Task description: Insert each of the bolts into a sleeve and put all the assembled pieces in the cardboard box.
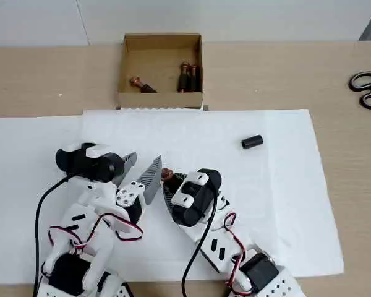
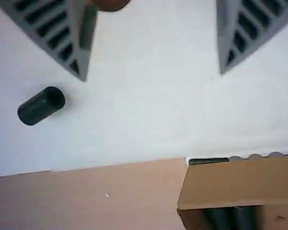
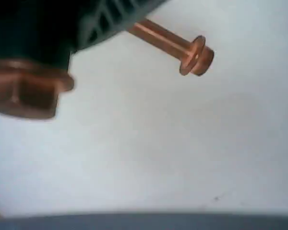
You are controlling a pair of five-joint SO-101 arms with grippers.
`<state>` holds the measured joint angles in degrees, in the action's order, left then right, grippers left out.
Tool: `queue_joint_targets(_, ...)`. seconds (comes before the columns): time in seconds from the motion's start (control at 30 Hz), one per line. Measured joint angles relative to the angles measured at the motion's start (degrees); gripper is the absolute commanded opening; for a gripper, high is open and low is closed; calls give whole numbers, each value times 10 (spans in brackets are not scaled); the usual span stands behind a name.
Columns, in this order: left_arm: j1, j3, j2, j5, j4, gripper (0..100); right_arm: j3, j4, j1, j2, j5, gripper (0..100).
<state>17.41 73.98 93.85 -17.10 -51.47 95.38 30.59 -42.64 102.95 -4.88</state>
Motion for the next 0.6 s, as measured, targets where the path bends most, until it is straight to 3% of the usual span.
queue_joint_targets(0.1, -10, 0, 0, 0, 0, 116, 0, 0, 0, 0, 0, 2)
queue_joint_targets(0.2, -31, -11, -1, 1, 0, 3, 0, 0, 8, 0, 0, 2)
queue_joint_targets(0.6, -184, -25, 1, 0, 0, 6, 3, 0, 113, 0, 10, 2)
